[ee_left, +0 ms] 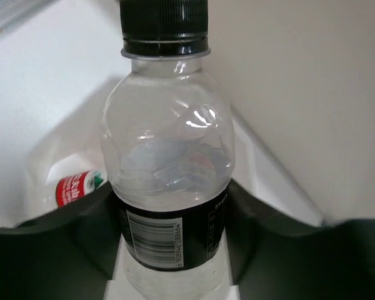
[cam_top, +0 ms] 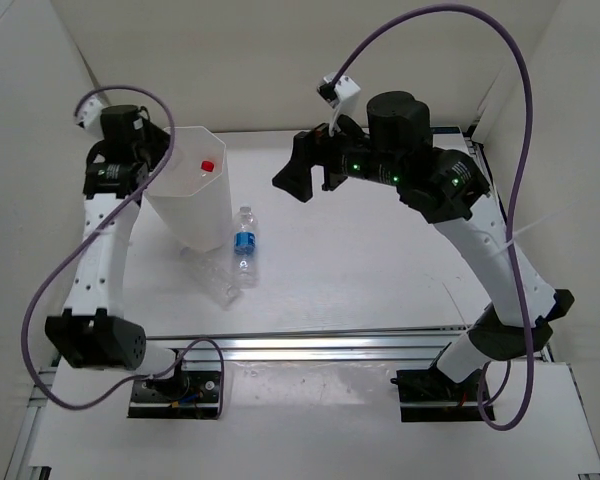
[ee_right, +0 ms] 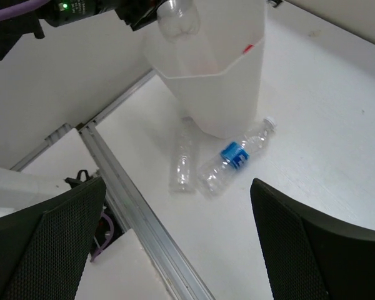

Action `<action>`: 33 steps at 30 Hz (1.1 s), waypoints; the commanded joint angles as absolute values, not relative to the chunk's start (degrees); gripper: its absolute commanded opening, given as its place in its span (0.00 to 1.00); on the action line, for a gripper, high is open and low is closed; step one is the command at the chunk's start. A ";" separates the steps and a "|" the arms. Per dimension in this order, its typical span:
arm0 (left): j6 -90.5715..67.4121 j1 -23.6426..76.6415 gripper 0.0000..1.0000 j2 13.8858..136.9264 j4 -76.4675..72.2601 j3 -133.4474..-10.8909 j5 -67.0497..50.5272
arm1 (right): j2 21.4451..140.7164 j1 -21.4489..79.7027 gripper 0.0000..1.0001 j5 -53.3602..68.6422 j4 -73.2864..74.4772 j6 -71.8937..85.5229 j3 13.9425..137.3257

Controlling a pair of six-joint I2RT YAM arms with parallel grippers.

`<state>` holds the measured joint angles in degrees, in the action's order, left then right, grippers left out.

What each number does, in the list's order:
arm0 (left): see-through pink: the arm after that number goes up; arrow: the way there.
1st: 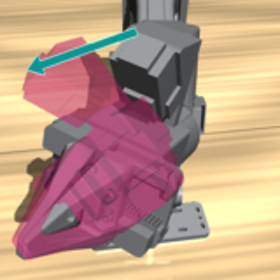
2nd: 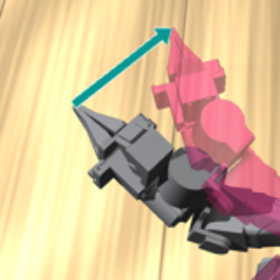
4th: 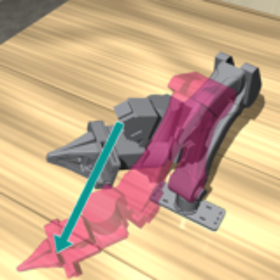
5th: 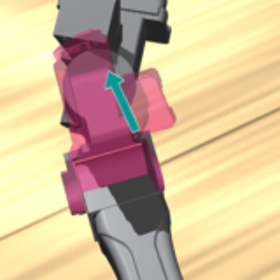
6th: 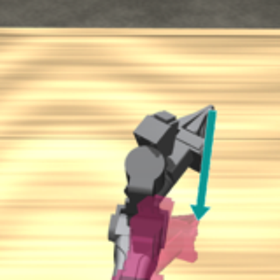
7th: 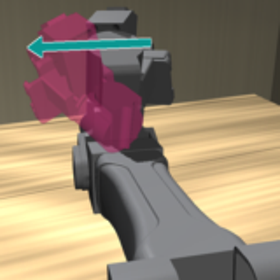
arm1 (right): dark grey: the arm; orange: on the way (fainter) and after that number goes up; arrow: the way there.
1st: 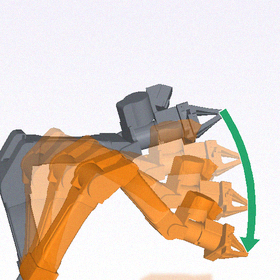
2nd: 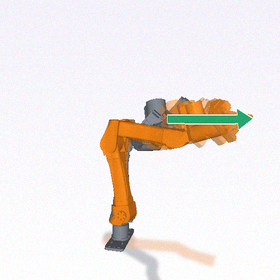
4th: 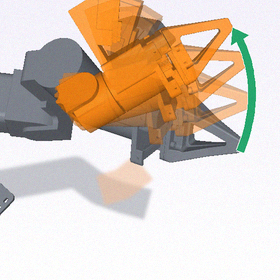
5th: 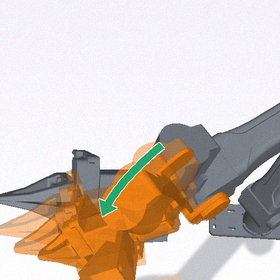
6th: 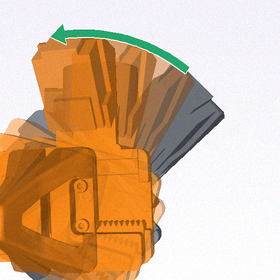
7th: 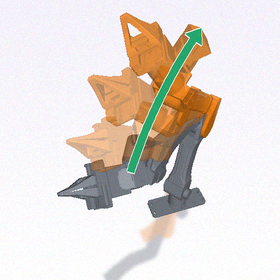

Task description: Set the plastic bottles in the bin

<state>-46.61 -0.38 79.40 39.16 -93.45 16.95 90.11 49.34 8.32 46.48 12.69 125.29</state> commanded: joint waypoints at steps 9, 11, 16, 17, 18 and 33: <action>-41.67 5.88 1.00 62.95 44.91 -95.89 21.88 | 90.96 29.11 1.00 33.47 27.85 36.45 93.15; -39.04 5.89 1.00 59.08 44.91 -95.89 21.88 | 92.98 29.09 1.00 35.32 21.74 40.60 88.61; -39.89 5.89 1.00 49.40 52.98 -94.67 22.41 | 108.75 31.63 1.00 40.33 13.81 39.82 93.23; -40.86 5.89 1.00 48.52 57.70 -93.61 22.41 | 111.59 32.68 1.00 43.21 13.02 39.81 96.47; -44.00 5.89 1.00 46.78 60.09 -93.08 21.80 | 114.41 32.70 1.00 44.29 12.40 39.81 98.24; -49.84 5.89 1.00 33.40 70.22 -79.81 14.95 | 148.52 39.81 0.99 46.49 17.49 42.88 122.68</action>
<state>-49.82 5.76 34.13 69.43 -80.12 16.62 145.69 38.11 45.58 17.02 41.69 118.63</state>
